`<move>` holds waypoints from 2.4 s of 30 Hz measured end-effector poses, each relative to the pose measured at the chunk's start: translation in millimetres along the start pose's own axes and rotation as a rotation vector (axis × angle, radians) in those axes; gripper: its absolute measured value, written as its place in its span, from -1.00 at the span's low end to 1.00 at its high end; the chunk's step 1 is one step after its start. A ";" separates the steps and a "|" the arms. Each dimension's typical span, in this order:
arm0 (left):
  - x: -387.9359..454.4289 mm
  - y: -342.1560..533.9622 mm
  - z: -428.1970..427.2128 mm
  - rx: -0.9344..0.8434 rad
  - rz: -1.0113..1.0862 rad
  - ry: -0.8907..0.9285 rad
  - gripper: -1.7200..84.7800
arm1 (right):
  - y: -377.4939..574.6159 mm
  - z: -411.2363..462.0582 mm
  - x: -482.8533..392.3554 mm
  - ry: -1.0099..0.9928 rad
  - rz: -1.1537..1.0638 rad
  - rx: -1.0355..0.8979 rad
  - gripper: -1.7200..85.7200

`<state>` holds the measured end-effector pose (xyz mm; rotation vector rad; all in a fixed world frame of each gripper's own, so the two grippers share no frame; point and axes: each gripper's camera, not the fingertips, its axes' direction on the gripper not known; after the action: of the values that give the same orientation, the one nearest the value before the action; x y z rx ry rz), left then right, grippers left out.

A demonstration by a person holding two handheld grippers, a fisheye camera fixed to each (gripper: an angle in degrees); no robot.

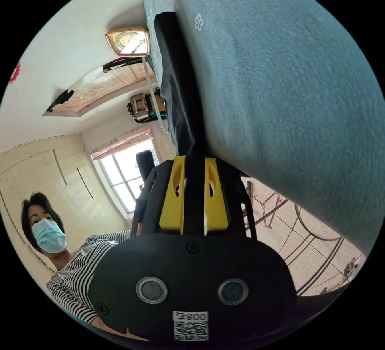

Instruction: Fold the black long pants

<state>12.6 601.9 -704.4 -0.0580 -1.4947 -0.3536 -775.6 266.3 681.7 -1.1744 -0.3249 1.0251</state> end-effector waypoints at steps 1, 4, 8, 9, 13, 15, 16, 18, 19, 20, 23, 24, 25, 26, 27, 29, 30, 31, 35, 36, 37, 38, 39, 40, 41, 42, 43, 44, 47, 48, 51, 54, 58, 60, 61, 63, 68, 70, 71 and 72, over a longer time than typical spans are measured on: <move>-1.4 3.9 -3.7 0.007 0.005 0.001 -0.90 | -2.6 2.6 5.7 0.006 -0.005 -0.006 -0.83; -7.8 22.9 -24.3 0.097 0.013 0.023 -0.88 | -5.7 5.3 14.8 0.027 -0.026 -0.012 -0.88; -37.2 56.3 -60.5 0.299 -0.082 0.066 -0.81 | -8.5 7.1 19.8 -0.035 -0.074 0.002 -0.91; -52.7 68.1 -71.1 0.378 -0.148 0.112 -0.77 | -9.4 7.6 20.0 -0.049 -0.081 0.005 -0.91; -101.8 105.7 -95.1 0.671 -0.315 0.332 -0.68 | -18.5 15.2 17.0 -0.075 -0.140 -0.006 -0.92; -113.6 114.9 -100.3 0.752 -0.342 0.386 -0.67 | -22.5 19.0 16.7 -0.062 -0.162 -0.018 -0.92; -118.9 117.9 -102.4 0.780 -0.354 0.397 -0.66 | -24.8 20.7 18.2 -0.059 -0.170 -0.020 -0.92; -126.0 118.5 -103.4 0.785 -0.375 0.414 -0.66 | -27.9 22.0 22.6 -0.064 -0.177 -0.016 -0.93; -129.3 118.1 -104.0 0.796 -0.382 0.436 -0.65 | -29.7 22.5 26.5 -0.069 -0.179 -0.012 -0.93; -130.3 117.6 -104.5 0.801 -0.384 0.442 -0.65 | -31.3 23.3 31.1 -0.074 -0.174 -0.009 -0.93; -132.5 112.7 -108.6 0.805 -0.398 0.432 -0.65 | -34.4 25.5 41.8 -0.077 -0.179 -0.010 -0.93; -133.5 110.4 -109.7 0.803 -0.412 0.434 -0.66 | -35.0 25.7 44.0 -0.075 -0.181 -0.009 -0.93; -134.4 108.2 -110.8 0.805 -0.419 0.447 -0.67 | -36.2 26.0 48.9 -0.074 -0.181 -0.006 -0.93; -134.6 107.3 -111.5 0.808 -0.422 0.454 -0.68 | -37.4 26.3 54.3 -0.078 -0.180 -0.005 -0.93; -134.9 105.7 -112.9 0.809 -0.434 0.463 -0.70 | -38.0 26.3 57.1 -0.080 -0.180 -0.005 -0.93; -133.2 104.2 -115.5 0.812 -0.448 0.466 -0.73 | -39.9 25.3 68.8 -0.081 -0.179 -0.004 -0.93; -130.3 103.2 -117.4 0.808 -0.449 0.455 -0.76 | -40.3 25.1 71.7 -0.077 -0.179 -0.005 -0.93; -126.4 102.4 -119.4 0.804 -0.446 0.444 -0.77 | -40.9 24.3 77.6 -0.067 -0.180 -0.008 -0.93; -109.6 98.5 -125.8 0.809 -0.435 0.427 -0.80 | -41.2 17.7 102.1 -0.034 -0.174 -0.009 -0.93; -102.4 96.2 -128.3 0.813 -0.428 0.423 -0.80 | -40.9 16.3 105.8 -0.027 -0.173 -0.009 -0.93; -94.8 93.5 -131.0 0.814 -0.419 0.420 -0.80 | -40.1 13.2 113.3 -0.012 -0.172 -0.008 -0.93; -90.5 91.9 -132.5 0.813 -0.416 0.417 -0.80 | -39.0 9.7 121.0 0.001 -0.169 -0.007 -0.93; -82.0 89.0 -135.2 0.812 -0.408 0.413 -0.80 | -38.4 7.9 125.1 0.005 -0.167 -0.006 -0.93; -73.0 85.8 -137.8 0.810 -0.397 0.412 -0.81 | -36.9 4.0 133.1 0.007 -0.162 -0.004 -0.93; -68.3 84.0 -139.1 0.808 -0.392 0.413 -0.81 | -35.2 -0.3 141.1 0.008 -0.159 0.000 -0.93; -58.6 80.5 -141.4 0.803 -0.383 0.412 -0.81 | -34.1 -2.5 144.9 0.008 -0.159 0.003 -0.93; -48.3 76.6 -143.7 0.796 -0.372 0.411 -0.81 | -31.9 -7.0 152.1 0.010 -0.161 0.008 -0.93; -42.9 74.5 -144.7 0.793 -0.366 0.411 -0.81 | -29.4 -11.6 158.9 0.008 -0.165 0.012 -0.93; -13.7 63.7 -149.4 0.787 -0.332 0.420 -0.81 | -22.4 -23.7 173.8 -0.004 -0.185 0.022 -0.93; -1.2 58.9 -150.9 0.783 -0.320 0.421 -0.81 | -20.9 -26.3 176.5 -0.006 -0.191 0.024 -0.93; 32.0 44.9 -153.8 0.770 -0.285 0.427 -0.81 | -12.6 -41.3 190.6 -0.024 -0.218 0.036 -0.93; 68.7 27.6 -154.8 0.750 -0.248 0.429 -0.81 | -2.7 -59.2 204.0 -0.041 -0.252 0.052 -0.93; 124.3 -4.2 -150.7 0.705 -0.194 0.439 -0.81 | 13.9 -90.3 222.4 -0.065 -0.303 0.090 -0.93; 150.1 -20.7 -147.0 0.681 -0.167 0.441 -0.81 | 21.6 -106.0 231.0 -0.076 -0.324 0.111 -0.93; 168.4 -33.0 -143.8 0.663 -0.144 0.441 -0.81 | 27.0 -117.1 236.9 -0.082 -0.339 0.128 -0.93; 195.3 -52.1 -137.8 0.635 -0.116 0.442 -0.81 | 35.1 -134.3 246.9 -0.092 -0.358 0.156 -0.93; 261.9 -110.2 -113.2 0.534 -0.085 0.404 -0.81 | 55.4 -186.4 290.6 -0.117 -0.366 0.262 -0.93; 296.5 -140.4 -99.3 0.496 -0.067 0.399 -0.81 | 60.7 -203.0 307.4 -0.142 -0.359 0.298 -0.93; 305.0 -148.0 -95.8 0.487 -0.063 0.401 -0.81 | 63.7 -213.1 317.6 -0.157 -0.357 0.317 -0.93; 322.0 -163.7 -89.0 0.467 -0.058 0.402 -0.81 | 65.0 -218.1 322.6 -0.161 -0.356 0.326 -0.93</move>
<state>66.3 361.6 -425.5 0.4068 -1.1481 -0.0486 -484.9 393.4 446.8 -0.7108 -0.4573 0.8219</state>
